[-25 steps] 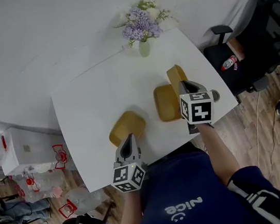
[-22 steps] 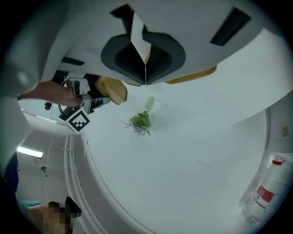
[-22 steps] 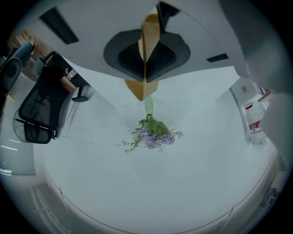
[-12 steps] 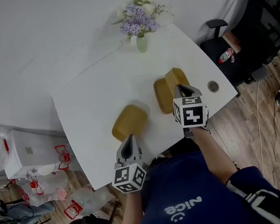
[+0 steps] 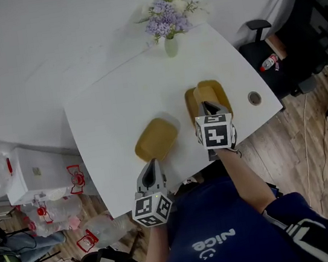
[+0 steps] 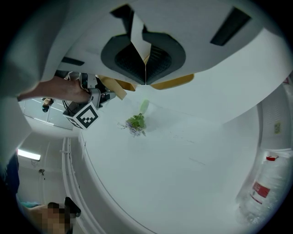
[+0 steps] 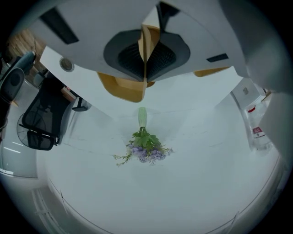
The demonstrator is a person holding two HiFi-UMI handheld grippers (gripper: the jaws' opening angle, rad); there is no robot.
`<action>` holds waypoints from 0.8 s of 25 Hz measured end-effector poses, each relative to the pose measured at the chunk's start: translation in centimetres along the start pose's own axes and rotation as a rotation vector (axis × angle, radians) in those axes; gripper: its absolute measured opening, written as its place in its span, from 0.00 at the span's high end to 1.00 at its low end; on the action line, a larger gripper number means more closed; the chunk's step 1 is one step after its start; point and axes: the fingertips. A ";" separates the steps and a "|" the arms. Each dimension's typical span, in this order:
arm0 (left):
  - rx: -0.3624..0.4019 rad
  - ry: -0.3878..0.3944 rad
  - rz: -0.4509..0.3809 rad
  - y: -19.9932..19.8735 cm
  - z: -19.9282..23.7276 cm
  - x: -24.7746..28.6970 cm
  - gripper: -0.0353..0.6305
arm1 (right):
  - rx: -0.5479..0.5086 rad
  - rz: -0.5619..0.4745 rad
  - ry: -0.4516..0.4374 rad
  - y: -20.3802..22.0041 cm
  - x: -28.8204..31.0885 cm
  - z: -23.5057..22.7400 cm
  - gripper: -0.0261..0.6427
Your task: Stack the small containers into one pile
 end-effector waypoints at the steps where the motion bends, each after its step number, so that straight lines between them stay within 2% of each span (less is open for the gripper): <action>1: -0.001 -0.004 -0.002 0.0 0.1 -0.1 0.92 | 0.004 0.005 0.000 0.1 0.1 0.1 0.88; 20: -0.011 -0.020 -0.021 -0.7 1.7 0.6 0.92 | 0.020 0.044 -0.038 -1.1 1.5 3.7 0.88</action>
Point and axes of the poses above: the fingertips, and each gripper's own axes: x forward along the fingers, z to its left, y out of its underside, and after that the axes turned 10 degrees about y, right-handed
